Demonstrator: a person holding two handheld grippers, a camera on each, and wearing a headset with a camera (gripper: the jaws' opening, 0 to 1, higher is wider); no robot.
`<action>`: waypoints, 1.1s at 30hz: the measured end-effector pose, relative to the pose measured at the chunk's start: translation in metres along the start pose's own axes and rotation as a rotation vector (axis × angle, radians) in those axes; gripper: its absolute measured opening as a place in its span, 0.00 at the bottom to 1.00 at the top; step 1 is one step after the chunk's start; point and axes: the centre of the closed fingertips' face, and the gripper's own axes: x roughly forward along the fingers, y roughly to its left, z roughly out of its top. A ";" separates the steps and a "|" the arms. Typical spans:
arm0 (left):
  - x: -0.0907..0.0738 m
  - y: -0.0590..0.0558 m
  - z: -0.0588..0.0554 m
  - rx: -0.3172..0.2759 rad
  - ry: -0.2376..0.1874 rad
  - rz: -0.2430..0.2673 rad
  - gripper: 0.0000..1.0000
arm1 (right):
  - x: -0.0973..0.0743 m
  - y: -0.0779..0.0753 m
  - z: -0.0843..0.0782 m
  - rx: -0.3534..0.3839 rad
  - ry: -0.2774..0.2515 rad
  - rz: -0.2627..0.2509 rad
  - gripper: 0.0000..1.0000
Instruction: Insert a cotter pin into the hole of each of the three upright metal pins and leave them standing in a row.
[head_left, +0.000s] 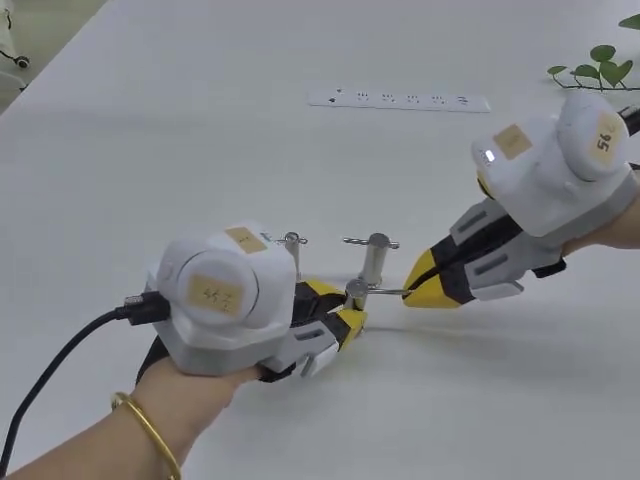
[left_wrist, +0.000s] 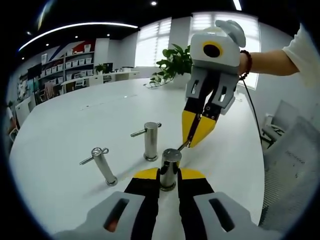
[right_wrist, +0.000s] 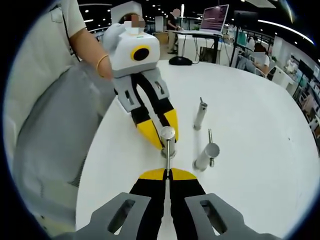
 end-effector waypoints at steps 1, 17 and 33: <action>0.000 0.000 0.000 -0.001 -0.002 -0.001 0.12 | 0.000 0.000 0.000 -0.006 0.001 0.000 0.02; 0.000 -0.001 -0.002 0.001 -0.006 -0.010 0.12 | 0.009 -0.001 0.010 -0.032 -0.003 0.005 0.02; 0.003 -0.001 -0.002 -0.025 -0.016 -0.007 0.12 | 0.017 -0.003 0.020 -0.023 -0.011 0.004 0.03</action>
